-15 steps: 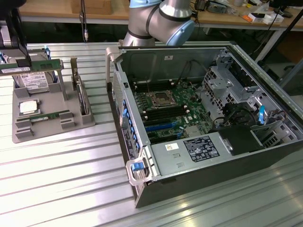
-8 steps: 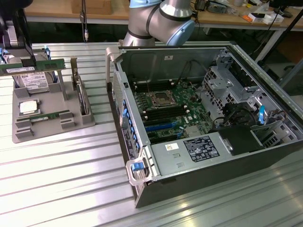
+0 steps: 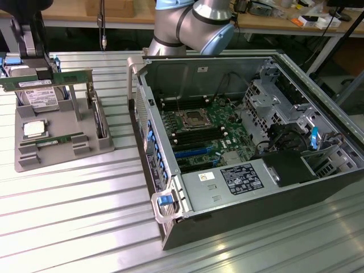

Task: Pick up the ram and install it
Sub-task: 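Pick up the ram and move it above insertion slot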

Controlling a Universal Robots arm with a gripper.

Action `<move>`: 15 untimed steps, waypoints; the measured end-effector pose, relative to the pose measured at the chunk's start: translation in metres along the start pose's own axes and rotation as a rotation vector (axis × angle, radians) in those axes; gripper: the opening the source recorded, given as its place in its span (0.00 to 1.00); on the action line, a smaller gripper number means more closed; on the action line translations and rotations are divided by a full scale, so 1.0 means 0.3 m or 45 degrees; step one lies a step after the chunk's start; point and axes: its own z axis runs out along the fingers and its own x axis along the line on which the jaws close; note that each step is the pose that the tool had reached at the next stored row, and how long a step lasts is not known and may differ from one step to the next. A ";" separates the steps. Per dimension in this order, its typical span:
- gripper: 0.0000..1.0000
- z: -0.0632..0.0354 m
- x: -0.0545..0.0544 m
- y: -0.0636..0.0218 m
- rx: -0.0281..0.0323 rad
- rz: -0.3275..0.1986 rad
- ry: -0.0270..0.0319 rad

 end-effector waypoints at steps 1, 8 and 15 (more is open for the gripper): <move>0.12 0.000 0.001 -0.007 0.0000 0.000 0.0000; 0.12 -0.002 0.005 -0.057 -0.0001 0.000 0.0001; 0.12 -0.004 0.009 -0.109 0.0000 0.000 0.0001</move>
